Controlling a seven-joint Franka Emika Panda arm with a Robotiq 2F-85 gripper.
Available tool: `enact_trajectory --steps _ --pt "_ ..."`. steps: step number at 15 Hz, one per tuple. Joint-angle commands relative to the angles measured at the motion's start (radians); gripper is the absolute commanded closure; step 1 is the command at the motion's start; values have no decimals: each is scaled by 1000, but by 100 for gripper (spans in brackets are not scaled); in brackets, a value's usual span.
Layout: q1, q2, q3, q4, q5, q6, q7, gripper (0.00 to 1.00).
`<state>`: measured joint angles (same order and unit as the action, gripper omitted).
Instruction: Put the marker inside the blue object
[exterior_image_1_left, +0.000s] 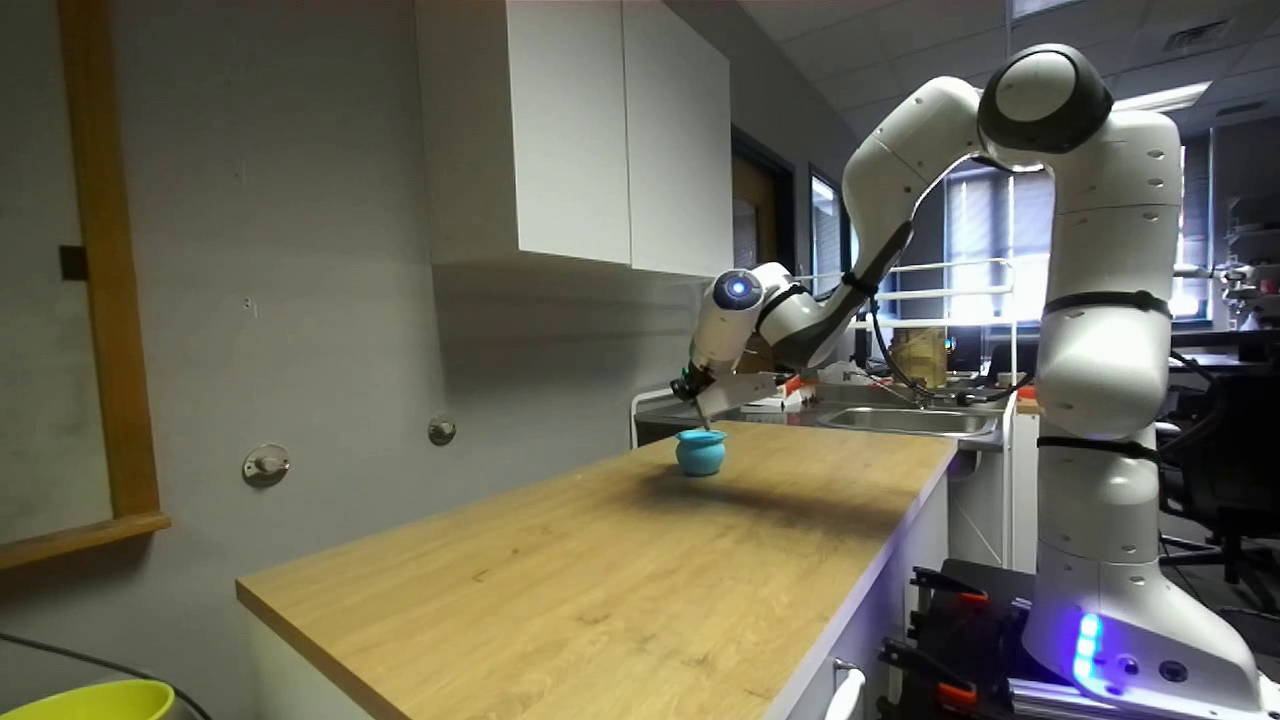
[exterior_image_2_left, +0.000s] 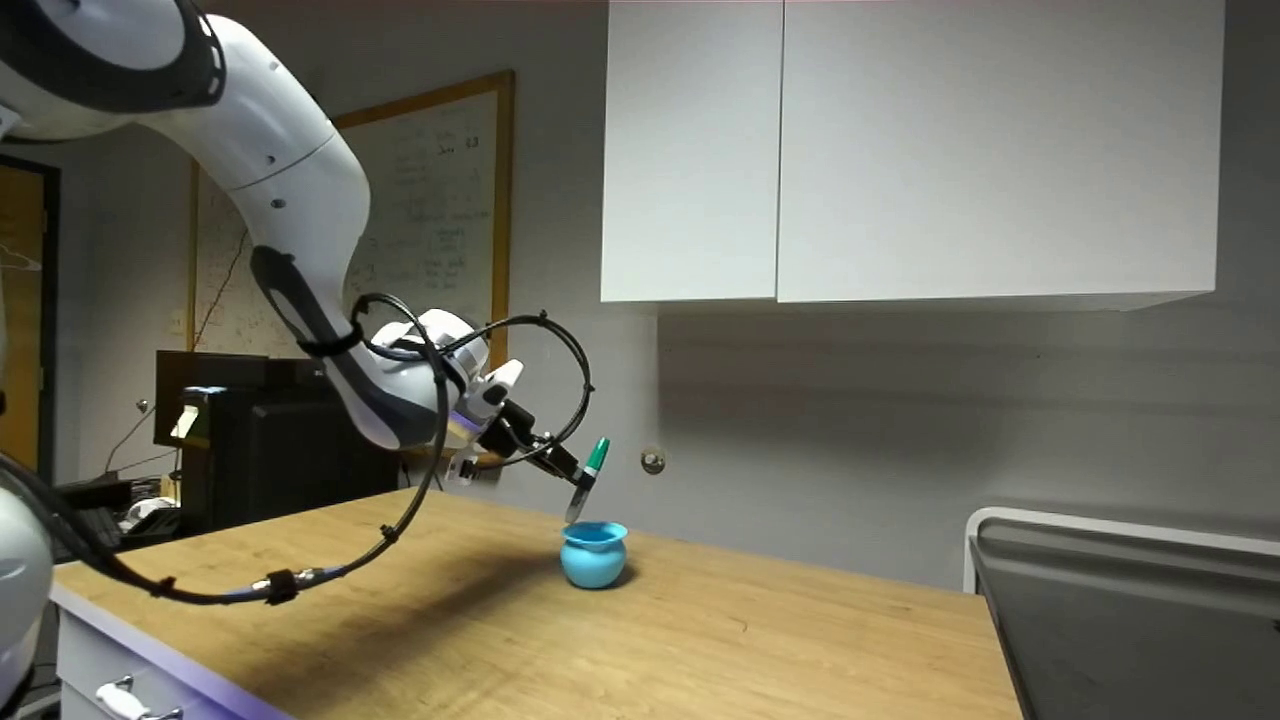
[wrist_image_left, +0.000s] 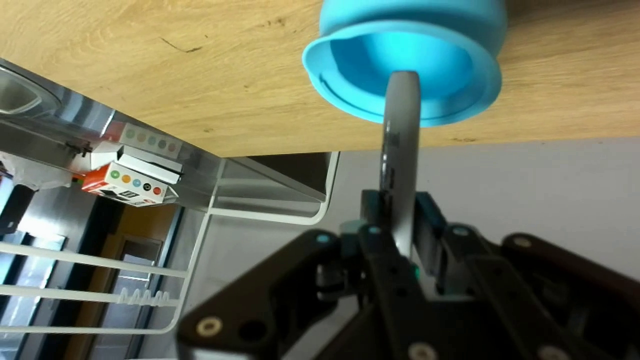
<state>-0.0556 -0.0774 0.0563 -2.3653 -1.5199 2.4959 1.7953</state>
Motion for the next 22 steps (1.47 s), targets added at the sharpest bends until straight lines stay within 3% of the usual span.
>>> enact_trajectory --steps 1,22 --pt "19 34 -27 17 -55 -26 47 94" --pt "19 188 -49 130 -100 -18 54 94"
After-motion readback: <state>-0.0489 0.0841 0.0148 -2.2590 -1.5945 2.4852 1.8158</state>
